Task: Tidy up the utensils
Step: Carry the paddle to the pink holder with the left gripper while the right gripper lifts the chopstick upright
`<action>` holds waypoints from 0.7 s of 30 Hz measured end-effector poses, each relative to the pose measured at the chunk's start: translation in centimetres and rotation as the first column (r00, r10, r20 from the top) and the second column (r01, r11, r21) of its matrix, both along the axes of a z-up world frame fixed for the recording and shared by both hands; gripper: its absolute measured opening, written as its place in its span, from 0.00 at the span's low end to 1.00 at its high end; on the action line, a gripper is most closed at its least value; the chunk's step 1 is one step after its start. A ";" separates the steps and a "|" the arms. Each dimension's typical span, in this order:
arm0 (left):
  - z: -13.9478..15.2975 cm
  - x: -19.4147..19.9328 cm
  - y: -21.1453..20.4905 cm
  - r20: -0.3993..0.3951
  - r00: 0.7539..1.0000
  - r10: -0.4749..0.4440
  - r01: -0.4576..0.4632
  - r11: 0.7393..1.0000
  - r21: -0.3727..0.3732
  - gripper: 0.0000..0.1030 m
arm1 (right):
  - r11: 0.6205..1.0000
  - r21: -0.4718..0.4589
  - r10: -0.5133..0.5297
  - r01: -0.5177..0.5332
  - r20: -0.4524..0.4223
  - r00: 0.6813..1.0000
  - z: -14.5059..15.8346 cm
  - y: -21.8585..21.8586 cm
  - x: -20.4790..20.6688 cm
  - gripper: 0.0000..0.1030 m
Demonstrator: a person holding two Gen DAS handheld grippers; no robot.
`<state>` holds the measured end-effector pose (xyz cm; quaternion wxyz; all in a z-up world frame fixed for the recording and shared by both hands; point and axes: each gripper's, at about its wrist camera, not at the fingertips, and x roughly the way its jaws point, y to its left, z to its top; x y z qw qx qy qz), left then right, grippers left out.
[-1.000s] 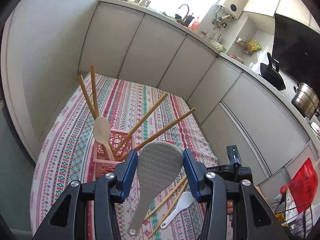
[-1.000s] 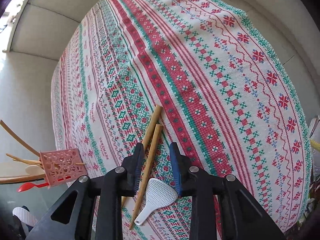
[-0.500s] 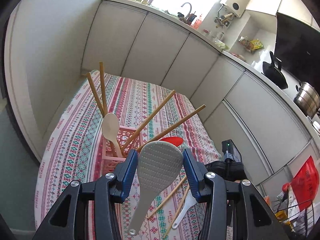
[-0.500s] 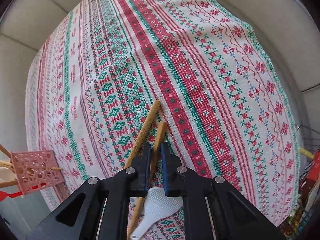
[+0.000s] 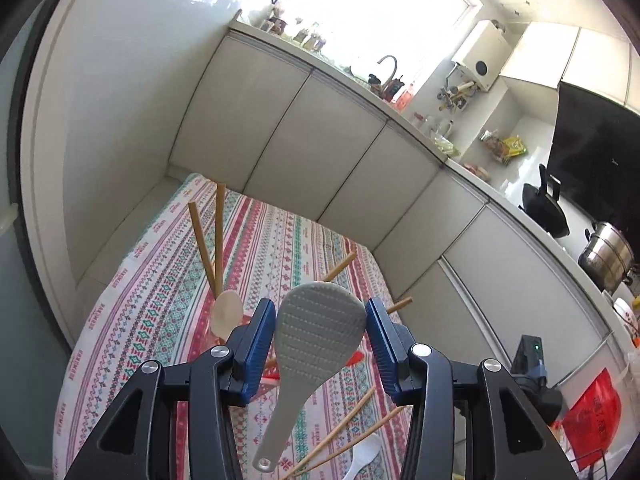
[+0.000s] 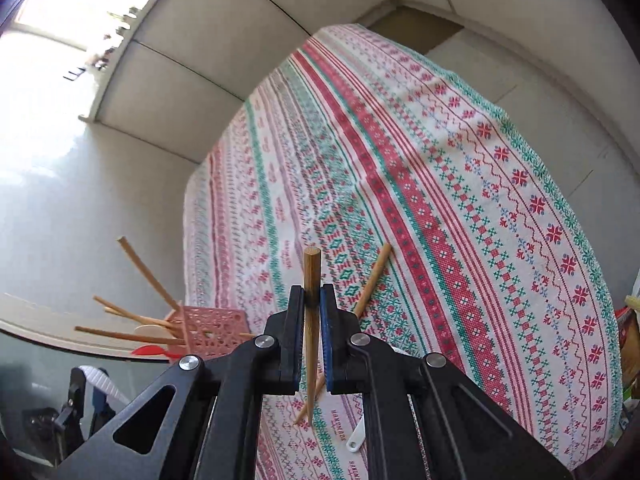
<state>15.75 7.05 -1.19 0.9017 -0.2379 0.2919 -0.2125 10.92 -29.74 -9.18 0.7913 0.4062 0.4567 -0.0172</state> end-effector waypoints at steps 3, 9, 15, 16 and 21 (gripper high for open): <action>0.2 1.0 -0.4 0.051 0.998 0.028 -0.028 1.000 -0.006 0.46 | 1.000 -0.006 0.005 -0.005 0.065 0.998 2.0 0.3 -1.4 0.08; -0.1 3.2 -1.9 0.168 0.979 0.114 -0.124 0.991 0.053 0.46 | 0.999 -0.038 0.015 -0.010 0.127 0.992 4.1 1.2 -2.1 0.08; -2.1 5.6 -3.2 0.160 0.971 0.175 -0.185 0.982 0.046 0.46 | 1.000 -0.028 0.014 -0.009 0.151 0.988 4.6 0.8 -2.2 0.08; -2.4 5.8 -3.3 0.157 0.972 0.176 -0.185 0.982 0.044 0.46 | 1.000 -0.027 0.014 -0.010 0.153 0.988 4.5 0.8 -2.2 0.08; -3.6 6.7 -4.2 0.142 0.975 0.169 -0.176 0.984 0.034 0.46 | 1.000 -0.016 0.019 -0.017 0.163 0.987 4.6 0.9 -2.1 0.08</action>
